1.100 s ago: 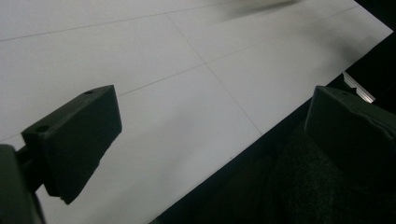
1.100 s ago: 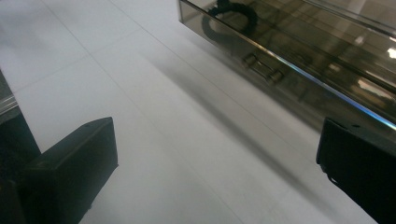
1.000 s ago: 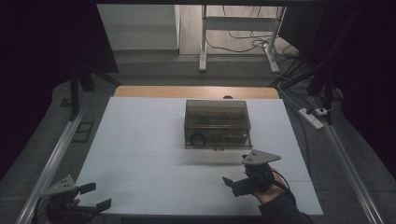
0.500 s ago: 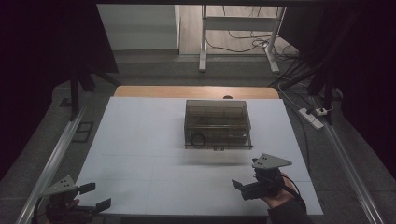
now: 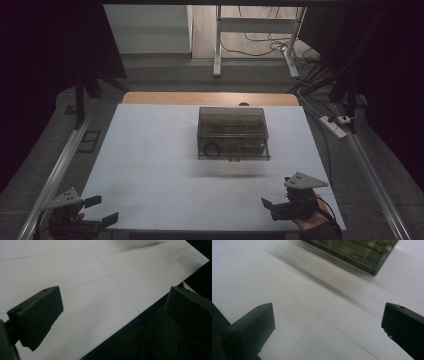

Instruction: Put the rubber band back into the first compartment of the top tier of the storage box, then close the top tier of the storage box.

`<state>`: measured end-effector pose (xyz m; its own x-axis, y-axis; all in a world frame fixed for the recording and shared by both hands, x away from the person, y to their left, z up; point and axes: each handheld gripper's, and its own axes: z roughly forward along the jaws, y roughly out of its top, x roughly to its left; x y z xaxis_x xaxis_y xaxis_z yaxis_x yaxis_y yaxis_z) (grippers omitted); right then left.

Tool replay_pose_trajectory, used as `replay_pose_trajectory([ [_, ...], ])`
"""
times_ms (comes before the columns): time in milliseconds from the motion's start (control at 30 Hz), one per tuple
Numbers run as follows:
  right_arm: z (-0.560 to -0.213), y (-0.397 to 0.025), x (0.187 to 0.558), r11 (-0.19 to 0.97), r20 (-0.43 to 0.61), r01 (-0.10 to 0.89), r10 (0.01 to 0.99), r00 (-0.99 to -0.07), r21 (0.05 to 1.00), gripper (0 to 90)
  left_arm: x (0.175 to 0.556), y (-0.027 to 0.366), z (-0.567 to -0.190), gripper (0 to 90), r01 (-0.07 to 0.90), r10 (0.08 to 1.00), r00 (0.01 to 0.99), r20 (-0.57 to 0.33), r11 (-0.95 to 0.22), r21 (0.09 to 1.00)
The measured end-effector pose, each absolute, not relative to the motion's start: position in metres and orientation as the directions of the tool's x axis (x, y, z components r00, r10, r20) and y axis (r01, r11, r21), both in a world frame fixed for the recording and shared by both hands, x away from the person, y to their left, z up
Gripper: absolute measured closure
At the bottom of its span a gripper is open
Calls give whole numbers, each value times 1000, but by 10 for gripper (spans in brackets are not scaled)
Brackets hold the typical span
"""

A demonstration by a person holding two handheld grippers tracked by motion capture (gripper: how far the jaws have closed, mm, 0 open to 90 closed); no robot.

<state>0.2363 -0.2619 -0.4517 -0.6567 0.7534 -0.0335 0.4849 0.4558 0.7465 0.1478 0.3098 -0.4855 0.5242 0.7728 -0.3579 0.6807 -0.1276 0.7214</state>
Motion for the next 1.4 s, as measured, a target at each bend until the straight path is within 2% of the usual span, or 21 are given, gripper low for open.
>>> replay_pose_trajectory([
  [567,-455,-283,231,370,51,554,798,-601,746,0,148,310,-485,2,681,770,527,-361,-128,721],
  [1400,-455,-279,231,390,10,554,811,-584,735,0,149,310,-486,6,681,765,531,-364,-130,721],
])
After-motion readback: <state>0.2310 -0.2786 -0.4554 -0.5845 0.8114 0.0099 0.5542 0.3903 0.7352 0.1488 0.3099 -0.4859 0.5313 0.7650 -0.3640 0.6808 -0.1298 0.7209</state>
